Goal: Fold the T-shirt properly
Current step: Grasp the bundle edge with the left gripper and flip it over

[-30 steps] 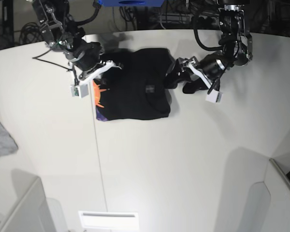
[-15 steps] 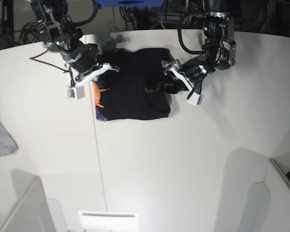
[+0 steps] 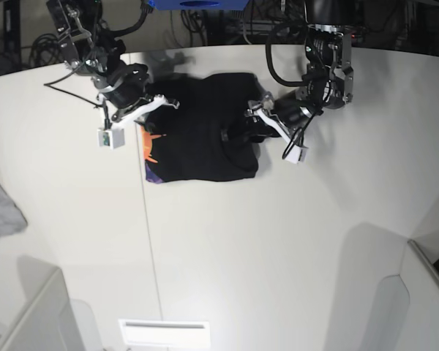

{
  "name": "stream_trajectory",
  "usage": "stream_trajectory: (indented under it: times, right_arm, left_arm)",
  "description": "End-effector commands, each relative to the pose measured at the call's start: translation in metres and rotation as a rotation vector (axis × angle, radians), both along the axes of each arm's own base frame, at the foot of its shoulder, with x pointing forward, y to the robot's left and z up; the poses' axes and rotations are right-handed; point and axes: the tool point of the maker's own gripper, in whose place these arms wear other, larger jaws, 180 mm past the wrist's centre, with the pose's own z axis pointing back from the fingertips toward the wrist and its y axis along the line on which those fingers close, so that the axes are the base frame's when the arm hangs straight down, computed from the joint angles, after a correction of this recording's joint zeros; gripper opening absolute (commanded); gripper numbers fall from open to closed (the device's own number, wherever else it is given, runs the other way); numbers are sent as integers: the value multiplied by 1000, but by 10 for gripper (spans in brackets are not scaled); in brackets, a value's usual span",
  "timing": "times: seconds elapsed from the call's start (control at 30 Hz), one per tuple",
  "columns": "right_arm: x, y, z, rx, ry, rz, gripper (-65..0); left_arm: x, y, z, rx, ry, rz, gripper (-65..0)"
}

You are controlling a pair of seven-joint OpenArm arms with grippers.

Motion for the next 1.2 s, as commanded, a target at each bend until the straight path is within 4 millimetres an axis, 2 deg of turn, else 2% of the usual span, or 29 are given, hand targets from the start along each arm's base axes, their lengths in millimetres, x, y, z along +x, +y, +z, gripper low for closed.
stream_trajectory:
  times: [0.0,0.23,0.3,0.37,0.47,0.57,0.73,0.8,0.93,1.13,1.17]
  right_arm:
    - [9,-1,13,8,-57,-8,-650]
    - [10,-2,13,7,-61,-11,-650]
    - [10,-3,13,5,-62,-12,-650]
    - [9,-13,11,-4,-56,-41,-650]
    - [9,-34,10,-17,-53,-114,-650]
    - [8,-56,9,-40,-48,-172,-650]
    - [1,-82,5,-75,-30,-233,-650]
    - [-1,-84,3,-78,-25,-238,-650]
    - [-5,-84,1,-79,-14,-238,-650]
    - [-12,-81,-3,-65,3,-250,-650]
    - [-13,-86,-4,-73,6,-262,-650]
  left_arm:
    - [1,1,0,16,3,-6,-357]
    - [2,-19,5,10,-12,-73,-477]
    - [2,-19,5,10,-11,-72,-551]
    - [2,-19,5,10,-12,-72,-650]
    - [6,-18,6,26,-16,-81,-650]
    - [-2,-5,-7,142,12,-140,-650]
    - [0,7,-16,272,44,-214,-650]
    - [4,17,-13,334,31,-245,-650]
    - [8,11,-5,453,-26,-398,-650]
    - [4,6,-5,550,-71,-562,-650]
    - [4,5,-5,562,-78,-583,-650]
